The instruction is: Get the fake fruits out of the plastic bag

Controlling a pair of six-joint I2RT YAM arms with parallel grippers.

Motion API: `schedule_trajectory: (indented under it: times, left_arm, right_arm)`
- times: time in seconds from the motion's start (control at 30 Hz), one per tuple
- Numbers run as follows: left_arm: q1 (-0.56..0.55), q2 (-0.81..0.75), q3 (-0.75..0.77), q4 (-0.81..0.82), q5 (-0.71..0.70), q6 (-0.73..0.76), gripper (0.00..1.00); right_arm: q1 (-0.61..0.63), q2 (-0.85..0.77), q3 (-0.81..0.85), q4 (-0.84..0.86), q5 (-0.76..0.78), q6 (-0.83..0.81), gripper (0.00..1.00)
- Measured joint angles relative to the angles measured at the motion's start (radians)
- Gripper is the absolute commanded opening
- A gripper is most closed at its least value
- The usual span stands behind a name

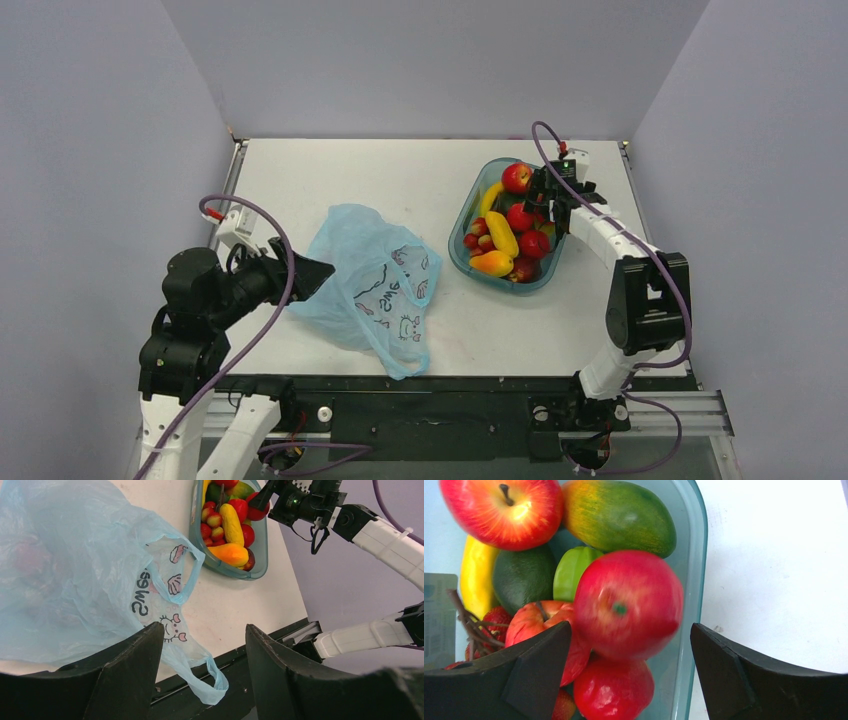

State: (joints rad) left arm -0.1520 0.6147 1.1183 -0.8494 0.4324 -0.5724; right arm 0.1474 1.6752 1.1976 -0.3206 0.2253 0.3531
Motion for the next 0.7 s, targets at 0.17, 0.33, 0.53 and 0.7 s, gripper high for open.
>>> schedule_trajectory:
  times: [0.17,0.33,0.53,0.7]
  left_arm:
    - [0.000,0.002,0.040,0.000,0.009,0.000,0.59]
    - [0.000,0.003,0.096,-0.008,0.017,0.000,0.60]
    - [0.000,0.013,0.232,-0.031,0.018,0.002,0.62]
    - [0.000,0.031,0.388,-0.045,0.012,0.017,0.64]
  right_arm:
    - [0.027,-0.064,0.003,-0.042,0.019,-0.018,0.87]
    - [0.087,-0.187,0.003,-0.105,0.079,-0.027,0.87]
    - [0.233,-0.457,-0.011,-0.159,0.135,-0.025,0.88]
    - [0.282,-0.734,-0.027,-0.210,0.126,-0.013,0.88]
